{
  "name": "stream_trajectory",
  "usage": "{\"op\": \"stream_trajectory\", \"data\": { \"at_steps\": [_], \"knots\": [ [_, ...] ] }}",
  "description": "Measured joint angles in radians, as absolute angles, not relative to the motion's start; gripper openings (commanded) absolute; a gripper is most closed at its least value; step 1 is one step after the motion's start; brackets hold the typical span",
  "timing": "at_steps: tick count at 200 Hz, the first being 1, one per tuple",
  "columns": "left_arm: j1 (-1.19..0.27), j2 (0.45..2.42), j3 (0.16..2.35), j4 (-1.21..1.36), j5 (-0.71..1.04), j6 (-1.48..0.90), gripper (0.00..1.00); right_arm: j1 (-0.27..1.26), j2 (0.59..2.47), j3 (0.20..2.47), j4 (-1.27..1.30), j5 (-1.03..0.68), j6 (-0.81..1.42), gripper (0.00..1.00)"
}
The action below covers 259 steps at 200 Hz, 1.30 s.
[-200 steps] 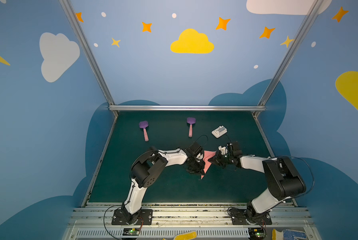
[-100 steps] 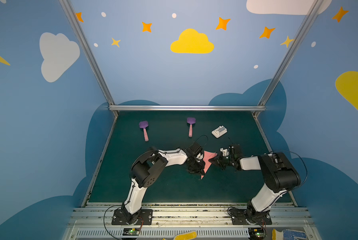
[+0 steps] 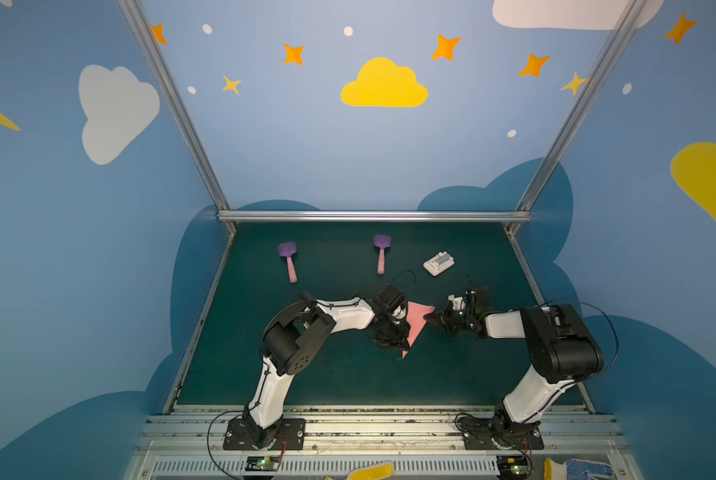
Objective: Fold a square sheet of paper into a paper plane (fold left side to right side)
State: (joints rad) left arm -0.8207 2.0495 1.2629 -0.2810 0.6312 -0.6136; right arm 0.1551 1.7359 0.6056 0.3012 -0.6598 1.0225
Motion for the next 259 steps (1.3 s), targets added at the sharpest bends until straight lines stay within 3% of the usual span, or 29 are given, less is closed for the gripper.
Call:
{"op": "stream_trajectory", "data": {
  "at_steps": [173,259],
  "knots": [
    [-0.820,2.050,1.257,-0.270,0.641,-0.614,0.03,0.089,1.808,0.746,0.128,-0.703,0.992,0.00],
    [-0.818,2.050,1.253,-0.266,0.644,-0.614,0.04,0.089,1.800,0.764,0.105,-0.651,1.131,0.00]
  ]
}}
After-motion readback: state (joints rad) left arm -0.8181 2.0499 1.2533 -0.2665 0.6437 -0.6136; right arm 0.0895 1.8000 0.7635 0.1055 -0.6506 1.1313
